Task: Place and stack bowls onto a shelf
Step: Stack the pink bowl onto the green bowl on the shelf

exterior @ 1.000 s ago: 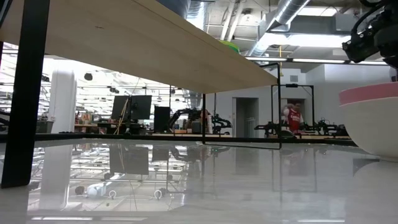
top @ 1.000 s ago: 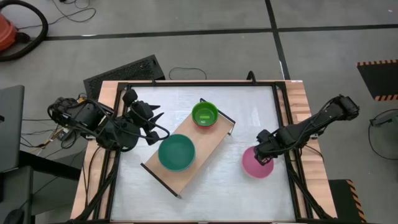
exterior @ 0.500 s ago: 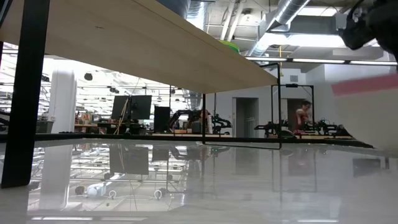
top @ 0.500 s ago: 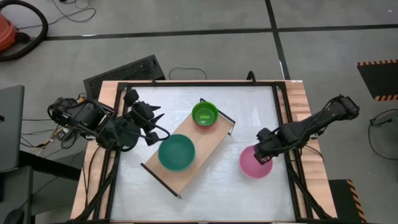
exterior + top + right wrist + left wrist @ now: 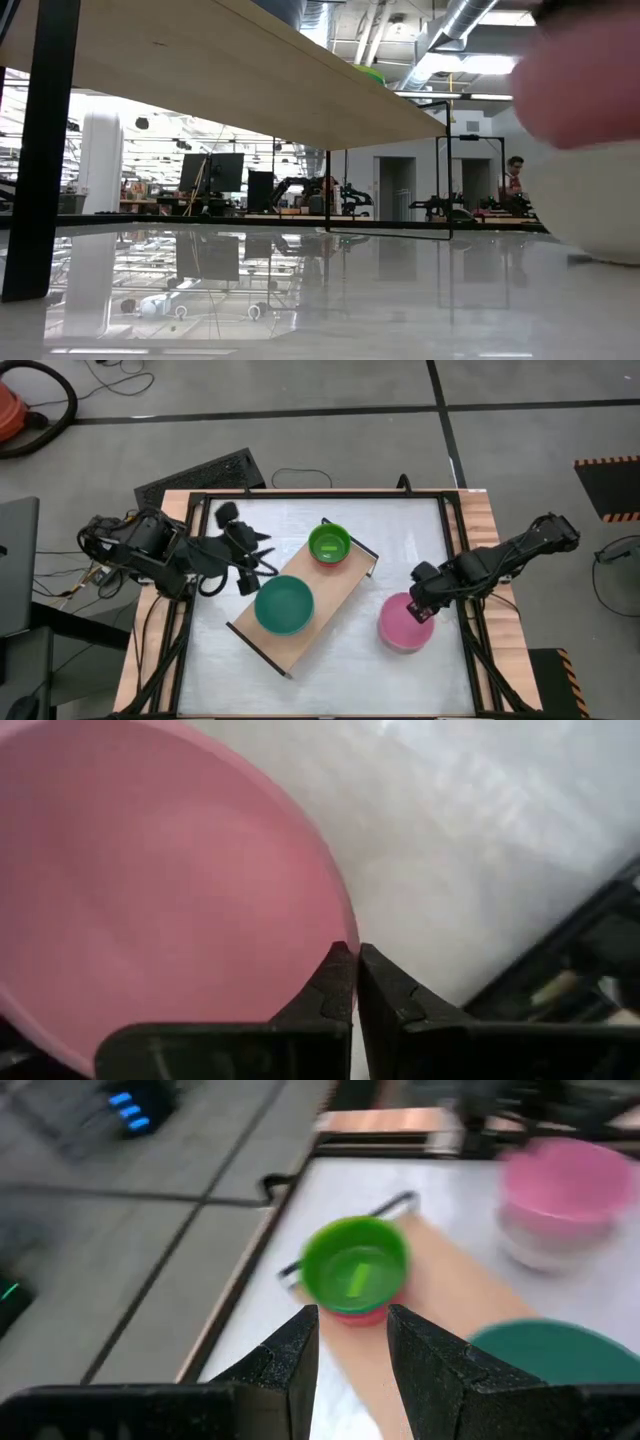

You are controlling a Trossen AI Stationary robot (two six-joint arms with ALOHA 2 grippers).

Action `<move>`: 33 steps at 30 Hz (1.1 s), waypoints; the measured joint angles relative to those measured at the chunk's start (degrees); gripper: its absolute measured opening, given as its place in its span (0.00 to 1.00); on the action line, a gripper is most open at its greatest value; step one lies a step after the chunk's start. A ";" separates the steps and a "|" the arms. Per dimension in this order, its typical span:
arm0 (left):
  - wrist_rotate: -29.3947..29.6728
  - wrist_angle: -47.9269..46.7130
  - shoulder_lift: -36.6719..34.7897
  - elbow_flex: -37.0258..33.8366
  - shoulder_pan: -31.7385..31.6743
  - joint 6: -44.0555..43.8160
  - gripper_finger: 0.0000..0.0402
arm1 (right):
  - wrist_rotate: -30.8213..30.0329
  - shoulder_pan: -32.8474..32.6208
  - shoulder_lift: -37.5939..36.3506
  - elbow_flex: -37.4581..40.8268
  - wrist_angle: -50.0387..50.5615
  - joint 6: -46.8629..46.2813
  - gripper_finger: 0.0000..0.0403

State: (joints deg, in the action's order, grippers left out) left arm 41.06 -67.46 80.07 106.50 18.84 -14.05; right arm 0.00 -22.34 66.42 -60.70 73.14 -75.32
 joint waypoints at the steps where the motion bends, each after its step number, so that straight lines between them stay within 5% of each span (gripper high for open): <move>1: -1.97 1.44 0.40 0.00 -0.37 3.03 0.27 | 1.01 0.80 -0.16 0.06 0.44 0.16 0.06; 11: -25.84 17.69 4.54 0.22 -7.02 38.78 0.27 | 2.60 5.36 -1.93 -14.02 2.61 6.10 0.06; 21: -39.42 29.03 6.38 0.28 -15.36 43.06 0.27 | 0.10 10.01 -0.87 -27.86 6.43 12.83 0.06; 33: -45.22 28.69 11.52 0.26 -15.36 47.87 0.27 | 6.18 18.90 5.55 -29.21 5.95 24.72 0.06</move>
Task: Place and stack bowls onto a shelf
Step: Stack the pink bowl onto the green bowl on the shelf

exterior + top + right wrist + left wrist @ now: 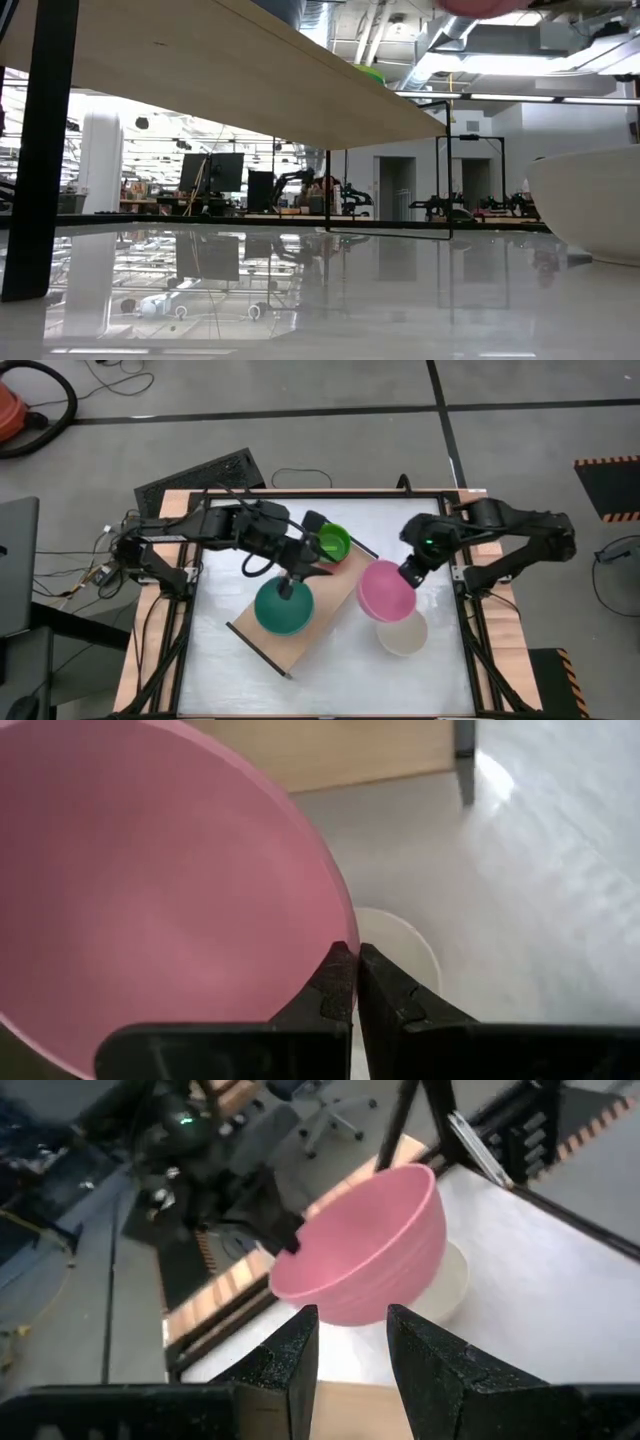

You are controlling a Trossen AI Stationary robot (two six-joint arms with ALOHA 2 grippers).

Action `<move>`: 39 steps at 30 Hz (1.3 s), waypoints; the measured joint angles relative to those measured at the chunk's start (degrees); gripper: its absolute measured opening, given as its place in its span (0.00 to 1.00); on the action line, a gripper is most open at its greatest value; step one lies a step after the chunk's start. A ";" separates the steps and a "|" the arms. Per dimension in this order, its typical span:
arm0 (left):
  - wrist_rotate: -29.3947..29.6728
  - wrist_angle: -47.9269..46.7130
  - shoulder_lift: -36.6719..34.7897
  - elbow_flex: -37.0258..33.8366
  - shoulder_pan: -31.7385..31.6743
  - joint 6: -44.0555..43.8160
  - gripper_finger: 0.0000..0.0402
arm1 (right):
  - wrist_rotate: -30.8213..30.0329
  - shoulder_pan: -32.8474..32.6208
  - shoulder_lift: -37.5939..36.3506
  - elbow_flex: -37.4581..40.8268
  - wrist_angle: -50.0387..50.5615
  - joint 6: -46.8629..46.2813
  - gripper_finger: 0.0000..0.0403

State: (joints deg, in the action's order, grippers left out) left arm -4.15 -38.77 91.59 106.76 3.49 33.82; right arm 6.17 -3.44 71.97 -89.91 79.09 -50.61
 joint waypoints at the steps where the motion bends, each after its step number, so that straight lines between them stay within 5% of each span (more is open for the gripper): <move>1: -0.15 -0.04 0.45 0.00 0.00 0.94 0.27 | 1.08 0.56 1.26 -0.04 -0.11 1.06 0.06; 18: 0.83 -7.64 1.25 0.00 0.90 10.00 0.27 | 5.87 5.13 17.02 -19.80 4.99 14.68 0.06; 31: 2.03 -13.92 1.27 0.00 4.07 17.09 0.27 | 8.99 5.09 24.88 -24.81 6.62 18.33 0.06; 39: 11.23 -13.60 1.27 0.00 6.65 19.08 0.37 | 9.13 5.09 23.93 -25.10 7.43 16.71 0.06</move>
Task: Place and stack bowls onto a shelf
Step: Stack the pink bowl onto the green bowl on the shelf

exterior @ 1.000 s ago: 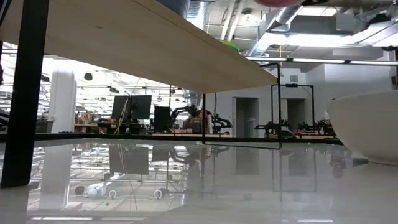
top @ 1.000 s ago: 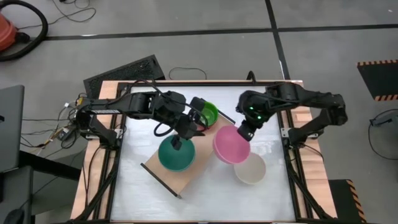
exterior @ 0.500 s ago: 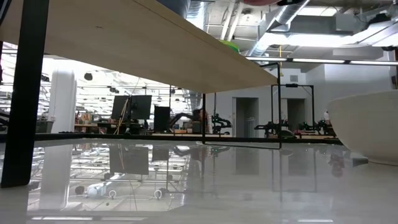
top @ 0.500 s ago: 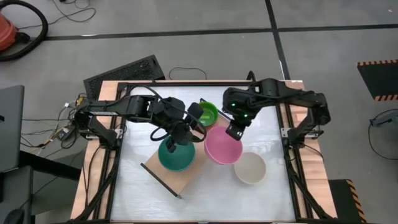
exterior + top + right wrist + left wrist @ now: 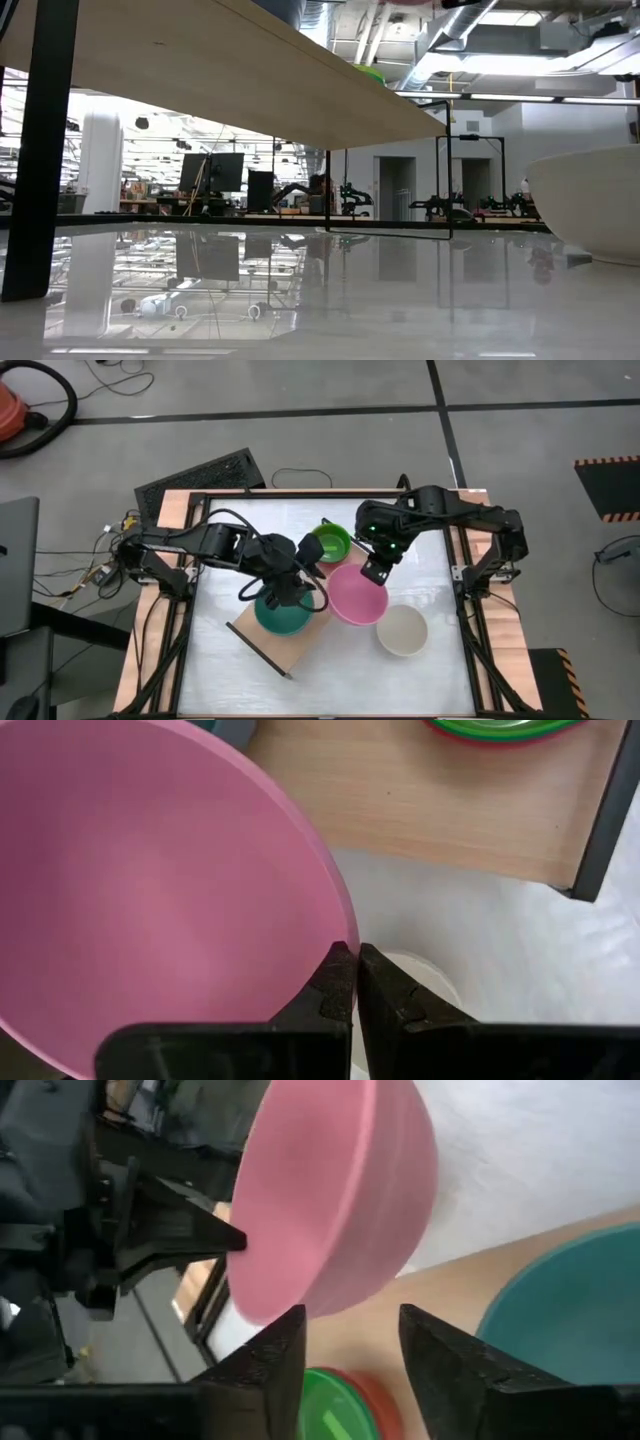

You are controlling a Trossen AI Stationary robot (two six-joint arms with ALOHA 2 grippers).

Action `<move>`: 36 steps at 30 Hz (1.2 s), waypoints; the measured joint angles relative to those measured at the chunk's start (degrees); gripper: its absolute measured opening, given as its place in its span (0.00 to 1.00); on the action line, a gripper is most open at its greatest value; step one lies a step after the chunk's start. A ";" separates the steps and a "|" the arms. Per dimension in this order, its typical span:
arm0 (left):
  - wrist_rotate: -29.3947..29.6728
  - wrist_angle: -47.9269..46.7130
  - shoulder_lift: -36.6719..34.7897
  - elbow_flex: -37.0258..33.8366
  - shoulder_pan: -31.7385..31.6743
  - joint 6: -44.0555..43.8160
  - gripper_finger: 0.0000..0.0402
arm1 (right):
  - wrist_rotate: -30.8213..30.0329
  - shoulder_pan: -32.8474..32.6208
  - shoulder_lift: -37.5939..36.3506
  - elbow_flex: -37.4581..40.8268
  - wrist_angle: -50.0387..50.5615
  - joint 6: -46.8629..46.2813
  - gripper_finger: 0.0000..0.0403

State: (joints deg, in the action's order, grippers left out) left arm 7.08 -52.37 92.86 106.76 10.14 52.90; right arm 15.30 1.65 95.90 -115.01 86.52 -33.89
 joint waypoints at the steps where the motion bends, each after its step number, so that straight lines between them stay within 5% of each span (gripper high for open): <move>1: 0.55 0.37 0.00 0.00 0.20 0.00 0.39 | 0.05 0.00 -0.12 -0.03 -0.03 -0.38 0.06; 7: 0.58 3.43 0.00 0.00 1.29 2.22 0.48 | 1.36 -0.11 0.02 -0.01 0.08 0.11 0.06; 14: -7.85 2.00 0.00 0.00 1.37 7.05 0.48 | 2.95 -0.60 -0.04 -0.01 0.09 1.04 0.06; 27: -11.34 5.87 2.83 0.05 1.52 12.62 0.48 | 3.23 -3.69 -0.04 0.00 -0.73 1.59 0.06; 36: -2.99 6.33 5.69 -0.04 2.19 14.93 0.49 | 2.92 -3.82 -0.02 0.08 -3.26 0.96 0.06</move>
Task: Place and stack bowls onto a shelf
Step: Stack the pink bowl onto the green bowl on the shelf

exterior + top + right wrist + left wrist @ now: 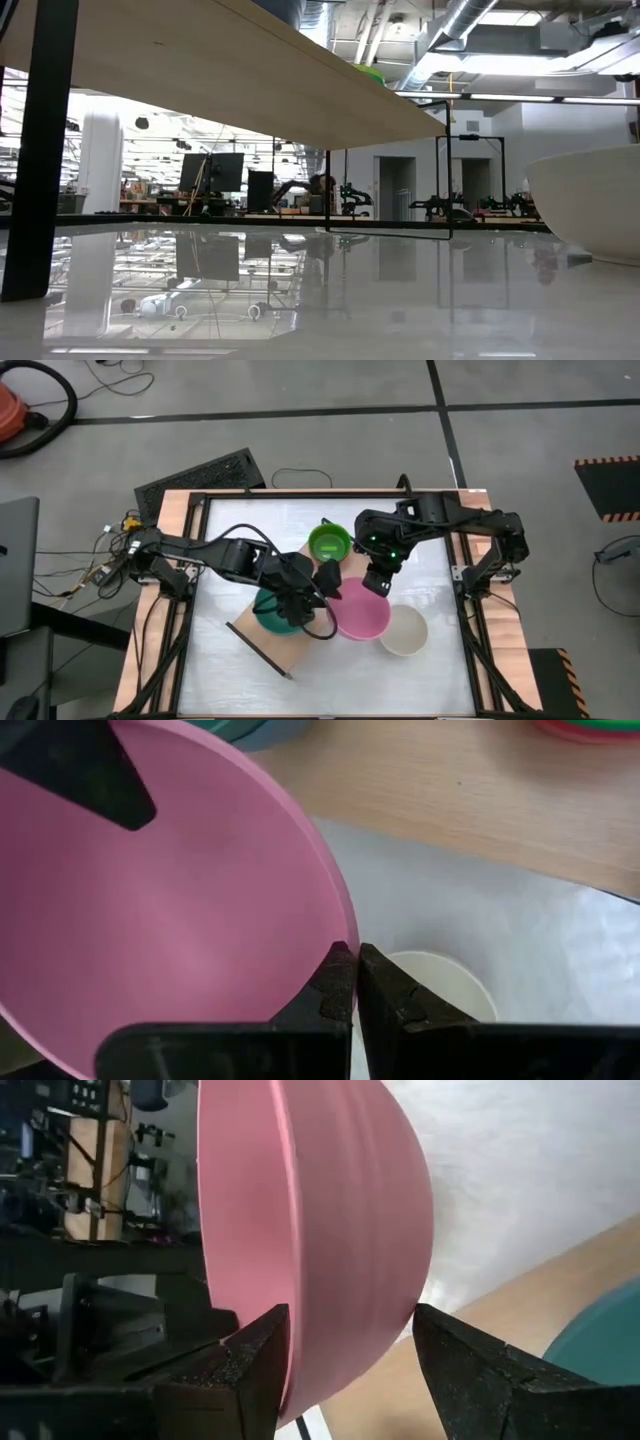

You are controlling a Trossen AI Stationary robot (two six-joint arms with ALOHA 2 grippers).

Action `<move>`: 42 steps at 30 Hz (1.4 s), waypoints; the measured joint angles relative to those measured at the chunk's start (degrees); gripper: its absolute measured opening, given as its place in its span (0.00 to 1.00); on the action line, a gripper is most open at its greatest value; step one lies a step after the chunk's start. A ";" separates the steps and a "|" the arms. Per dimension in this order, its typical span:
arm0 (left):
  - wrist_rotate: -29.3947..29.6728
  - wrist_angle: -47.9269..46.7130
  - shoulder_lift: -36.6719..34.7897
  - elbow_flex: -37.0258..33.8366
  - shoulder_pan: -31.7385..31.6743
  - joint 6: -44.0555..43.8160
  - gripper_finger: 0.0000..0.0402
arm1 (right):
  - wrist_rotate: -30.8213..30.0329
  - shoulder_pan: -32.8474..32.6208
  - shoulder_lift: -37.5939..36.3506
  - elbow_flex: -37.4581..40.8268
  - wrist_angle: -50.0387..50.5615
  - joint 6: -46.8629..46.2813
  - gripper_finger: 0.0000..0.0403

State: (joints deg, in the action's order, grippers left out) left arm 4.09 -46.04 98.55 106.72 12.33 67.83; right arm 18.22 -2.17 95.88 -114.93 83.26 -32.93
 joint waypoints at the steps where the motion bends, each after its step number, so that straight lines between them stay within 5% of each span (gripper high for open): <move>1: 0.09 0.04 -0.03 0.00 0.05 0.10 0.48 | 0.00 0.00 0.00 -0.02 0.01 0.00 0.06; 6: 2.17 -1.88 -0.03 0.02 0.05 4.22 0.42 | -0.36 0.01 0.00 -0.02 -0.11 0.22 0.06; 16: 3.91 -4.03 0.26 -0.13 0.09 11.26 0.03 | -0.37 0.94 -0.07 -0.20 -1.67 0.35 0.07; 30: 8.82 -3.72 0.11 -0.13 0.16 11.87 0.00 | -0.79 3.25 -0.15 -0.64 -4.63 2.32 0.14; 42: 22.91 -10.71 -3.40 0.20 1.65 7.97 0.00 | 0.15 10.38 -0.05 -16.19 -7.07 9.71 0.27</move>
State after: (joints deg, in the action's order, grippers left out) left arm 27.00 -56.75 95.15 106.92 13.98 75.80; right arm 18.37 8.21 95.82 -131.13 76.19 -23.22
